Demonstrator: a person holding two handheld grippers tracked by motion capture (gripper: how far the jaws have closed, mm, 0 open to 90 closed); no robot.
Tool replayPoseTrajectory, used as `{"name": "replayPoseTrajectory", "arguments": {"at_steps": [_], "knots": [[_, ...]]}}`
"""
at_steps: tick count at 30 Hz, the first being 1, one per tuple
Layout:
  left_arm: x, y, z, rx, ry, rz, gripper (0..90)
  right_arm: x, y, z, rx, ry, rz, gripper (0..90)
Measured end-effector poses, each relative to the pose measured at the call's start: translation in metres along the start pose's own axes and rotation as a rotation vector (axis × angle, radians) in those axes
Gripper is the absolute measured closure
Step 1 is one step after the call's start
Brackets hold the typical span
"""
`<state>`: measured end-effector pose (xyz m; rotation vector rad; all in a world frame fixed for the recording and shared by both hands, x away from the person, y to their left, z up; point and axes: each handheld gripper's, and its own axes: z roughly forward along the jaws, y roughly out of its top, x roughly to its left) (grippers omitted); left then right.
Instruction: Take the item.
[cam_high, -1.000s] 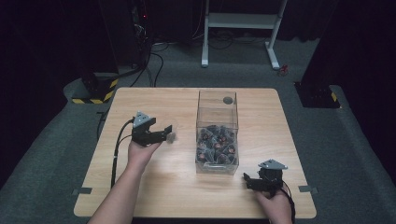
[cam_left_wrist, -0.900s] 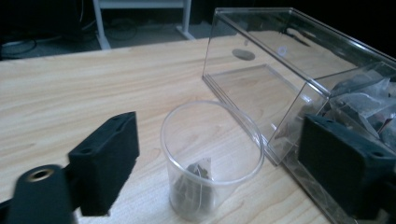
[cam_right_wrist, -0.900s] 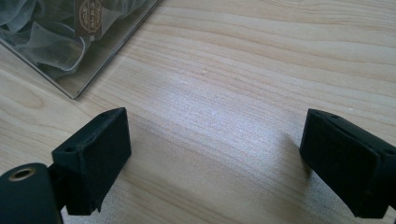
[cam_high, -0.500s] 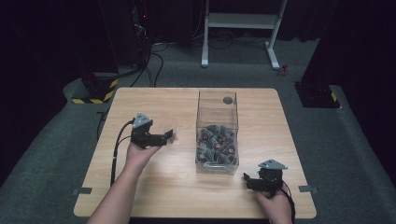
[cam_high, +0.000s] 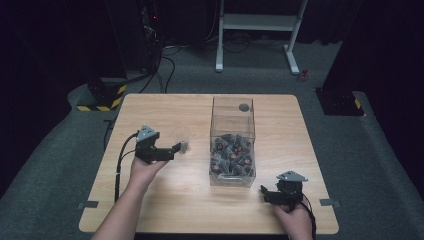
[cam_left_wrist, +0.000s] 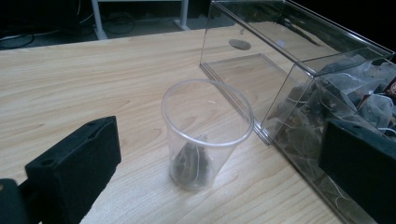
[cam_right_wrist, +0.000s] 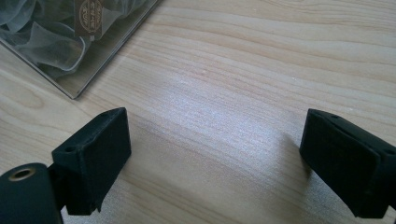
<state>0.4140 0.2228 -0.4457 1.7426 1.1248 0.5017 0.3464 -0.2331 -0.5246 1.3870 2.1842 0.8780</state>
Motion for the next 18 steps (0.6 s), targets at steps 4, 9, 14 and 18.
{"name": "replayPoseTrajectory", "arguments": {"at_steps": [4, 9, 14, 18], "knots": [[0.002, -0.003, -0.005, 0.007, 0.000, -0.004, 0.1, 0.000, 0.000, 0.000, 0.000, 0.000, 0.000, 8.7], [0.002, -0.008, -0.013, 0.015, 0.001, -0.003, 0.1, 0.000, 0.000, 0.000, 0.000, 0.000, 0.000, 8.7], [0.003, -0.012, -0.022, 0.017, -0.014, -0.024, 0.1, 0.000, 0.000, 0.000, 0.000, 0.000, -0.001, 8.7], [0.003, -0.018, -0.030, 0.021, -0.018, -0.024, 0.5, 0.000, 0.000, 0.000, 0.000, 0.000, -0.001, 8.6]]}}
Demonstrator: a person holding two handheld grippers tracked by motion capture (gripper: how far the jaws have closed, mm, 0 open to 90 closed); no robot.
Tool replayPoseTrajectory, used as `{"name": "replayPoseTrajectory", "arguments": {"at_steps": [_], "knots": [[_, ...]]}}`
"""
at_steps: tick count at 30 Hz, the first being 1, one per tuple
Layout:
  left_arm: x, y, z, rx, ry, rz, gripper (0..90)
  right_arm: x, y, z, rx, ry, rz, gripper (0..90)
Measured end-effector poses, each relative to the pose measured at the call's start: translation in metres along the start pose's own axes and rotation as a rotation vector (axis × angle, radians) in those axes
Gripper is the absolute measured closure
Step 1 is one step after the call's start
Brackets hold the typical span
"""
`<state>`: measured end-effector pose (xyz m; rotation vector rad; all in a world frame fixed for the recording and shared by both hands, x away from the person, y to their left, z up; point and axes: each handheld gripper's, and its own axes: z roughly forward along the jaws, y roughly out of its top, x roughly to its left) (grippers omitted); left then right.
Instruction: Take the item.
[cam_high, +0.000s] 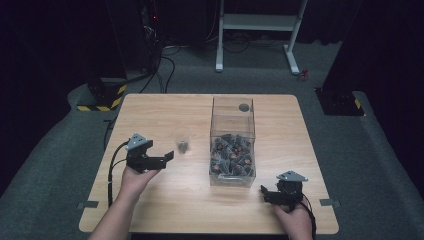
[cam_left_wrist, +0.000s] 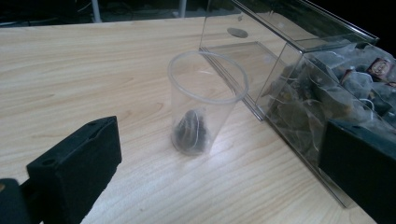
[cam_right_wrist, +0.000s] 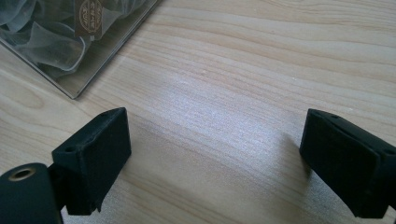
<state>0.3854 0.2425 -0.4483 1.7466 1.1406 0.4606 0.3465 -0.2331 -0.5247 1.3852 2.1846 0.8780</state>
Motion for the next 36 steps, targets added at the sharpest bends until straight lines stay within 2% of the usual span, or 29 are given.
{"name": "replayPoseTrajectory", "arguments": {"at_steps": [9, 14, 19, 28, 31, 34, 35, 36], "knots": [[0.003, -0.014, -0.018, -0.002, 0.001, 0.002, 2.5, 0.000, 0.000, 0.000, 0.000, 0.000, 0.001, 8.7], [0.006, -0.027, -0.026, 0.015, 0.010, 0.015, 3.1, 0.000, 0.000, 0.000, 0.000, 0.000, 0.001, 8.7], [0.011, -0.041, -0.031, 0.032, 0.023, 0.006, 3.4, 0.000, 0.000, 0.000, 0.000, 0.000, 0.001, 8.8], [0.019, -0.073, -0.032, 0.106, 0.052, -0.002, 4.8, 0.000, 0.000, 0.000, 0.000, 0.000, 0.001, 8.8], [0.019, -0.083, -0.030, 0.149, 0.056, 0.003, 6.5, 0.000, 0.000, 0.000, 0.000, 0.000, 0.001, 8.8], [0.018, -0.095, -0.028, 0.194, 0.073, 0.031, 10.9, 0.000, 0.000, 0.000, 0.000, 0.000, 0.001, 8.8], [0.018, -0.097, -0.027, 0.204, 0.086, 0.039, 13.5, 0.000, 0.000, 0.000, 0.000, 0.000, 0.001, 8.8], [0.017, -0.101, -0.025, 0.233, 0.121, 0.052, 14.3, 0.000, 0.000, 0.000, 0.000, 0.000, 0.001, 8.8]]}}
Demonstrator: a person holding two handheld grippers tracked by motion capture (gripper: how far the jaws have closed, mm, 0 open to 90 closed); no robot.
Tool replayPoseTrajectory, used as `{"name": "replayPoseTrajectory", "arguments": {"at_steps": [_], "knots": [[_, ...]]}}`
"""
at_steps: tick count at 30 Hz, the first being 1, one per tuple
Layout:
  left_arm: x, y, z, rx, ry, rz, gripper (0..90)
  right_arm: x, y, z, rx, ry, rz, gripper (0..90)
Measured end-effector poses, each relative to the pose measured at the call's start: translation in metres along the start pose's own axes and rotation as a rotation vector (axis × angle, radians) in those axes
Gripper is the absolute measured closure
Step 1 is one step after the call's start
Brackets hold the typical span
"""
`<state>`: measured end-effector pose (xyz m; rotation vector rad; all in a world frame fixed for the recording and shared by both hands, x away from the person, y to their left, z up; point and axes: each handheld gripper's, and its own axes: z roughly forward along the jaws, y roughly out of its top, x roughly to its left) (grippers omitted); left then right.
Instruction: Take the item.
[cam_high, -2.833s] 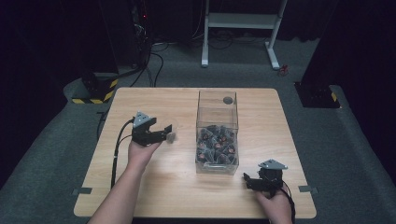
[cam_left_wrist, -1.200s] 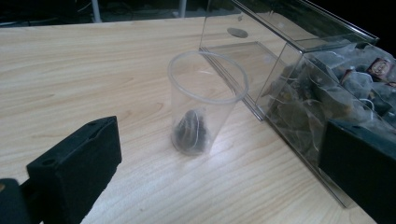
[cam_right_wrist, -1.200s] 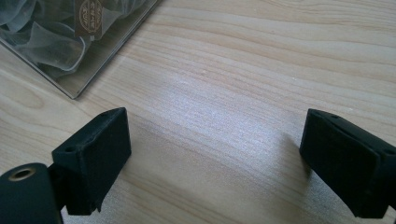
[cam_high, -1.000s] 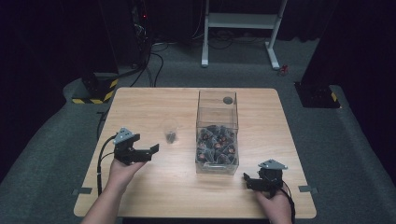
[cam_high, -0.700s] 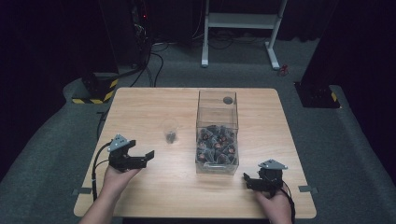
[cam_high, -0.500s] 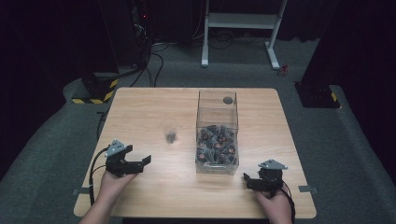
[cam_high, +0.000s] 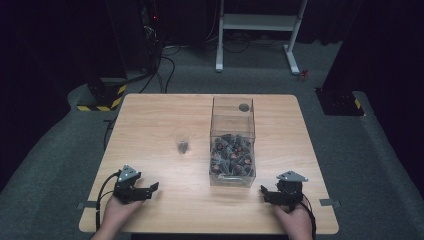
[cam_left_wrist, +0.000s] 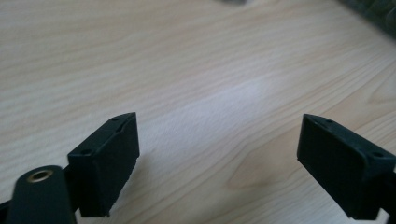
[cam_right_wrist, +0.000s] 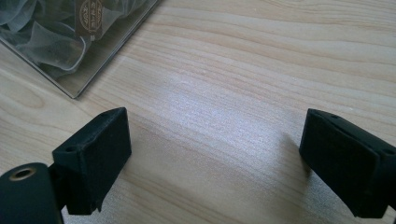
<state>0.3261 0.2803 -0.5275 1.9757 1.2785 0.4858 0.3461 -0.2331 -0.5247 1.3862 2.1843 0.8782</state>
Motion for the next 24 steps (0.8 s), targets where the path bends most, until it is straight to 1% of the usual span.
{"name": "replayPoseTrajectory", "arguments": {"at_steps": [2, 3, 4, 7, 8, 11, 12, 17, 22, 24], "knots": [[-0.001, -0.001, -0.001, -0.006, 0.025, -0.010, 15.0, 0.000, 0.000, 0.000, 0.000, 0.000, 0.000, 8.8], [-0.001, -0.002, -0.001, -0.004, 0.028, -0.015, 14.9, 0.000, 0.000, 0.000, -0.001, 0.000, -0.002, 8.9], [-0.002, -0.003, -0.001, -0.012, 0.035, -0.013, 14.8, 0.000, 0.000, 0.000, -0.001, 0.001, -0.002, 8.8], [-0.008, -0.004, 0.000, 0.006, 0.086, 0.027, 14.9, 0.000, 0.000, 0.000, 0.001, 0.001, -0.001, 8.9], [-0.009, -0.004, 0.000, 0.010, 0.087, 0.020, 14.5, 0.000, -0.001, 0.000, 0.001, 0.002, -0.001, 8.9], [-0.012, -0.006, -0.002, 0.007, 0.089, 0.022, 14.7, 0.000, -0.001, -0.001, 0.001, 0.002, -0.001, 8.9], [-0.011, -0.006, -0.002, 0.011, 0.088, 0.027, 14.7, 0.000, -0.001, -0.001, 0.001, 0.002, 0.000, 8.9], [-0.011, -0.006, -0.002, 0.011, 0.087, 0.026, 14.7, 0.000, -0.001, -0.001, 0.001, 0.002, 0.000, 9.0], [-0.011, -0.006, -0.002, 0.011, 0.080, 0.020, 14.7, 0.001, 0.001, 0.001, 0.002, -0.006, 0.012, 9.0], [-0.011, -0.006, -0.002, 0.011, 0.078, 0.022, 14.7, 0.000, 0.002, 0.002, -0.001, -0.010, 0.007, 9.0]]}}
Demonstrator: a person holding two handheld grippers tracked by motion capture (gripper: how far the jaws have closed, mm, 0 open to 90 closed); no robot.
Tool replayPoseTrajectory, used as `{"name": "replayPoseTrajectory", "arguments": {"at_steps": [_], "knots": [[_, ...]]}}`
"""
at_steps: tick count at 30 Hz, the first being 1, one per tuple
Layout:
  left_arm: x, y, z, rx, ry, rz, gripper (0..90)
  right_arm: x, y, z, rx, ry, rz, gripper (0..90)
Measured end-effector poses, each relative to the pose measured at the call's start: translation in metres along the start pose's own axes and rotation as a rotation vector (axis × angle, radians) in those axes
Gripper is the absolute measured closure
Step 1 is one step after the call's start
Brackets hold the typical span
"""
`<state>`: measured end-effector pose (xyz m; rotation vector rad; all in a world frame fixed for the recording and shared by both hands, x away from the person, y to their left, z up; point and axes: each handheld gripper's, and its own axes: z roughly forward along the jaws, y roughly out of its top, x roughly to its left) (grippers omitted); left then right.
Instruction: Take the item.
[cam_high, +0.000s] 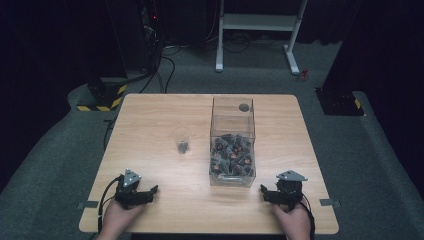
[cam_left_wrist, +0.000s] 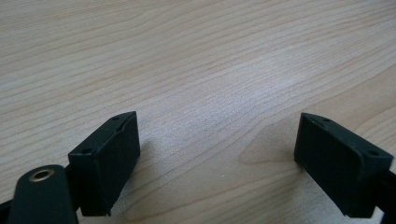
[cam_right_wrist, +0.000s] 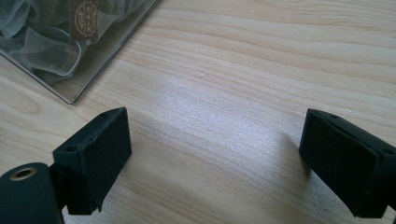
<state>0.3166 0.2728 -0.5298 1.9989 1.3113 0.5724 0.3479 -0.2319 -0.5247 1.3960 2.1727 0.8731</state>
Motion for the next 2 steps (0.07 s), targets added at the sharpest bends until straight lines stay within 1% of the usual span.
{"name": "replayPoseTrajectory", "arguments": {"at_steps": [2], "knots": [[0.0002, 0.0001, 0.0001, -0.001, -0.001, 0.002, 14.7, 0.0000, 0.0001, 0.0000, 0.000, 0.000, 0.000, 9.0]]}}
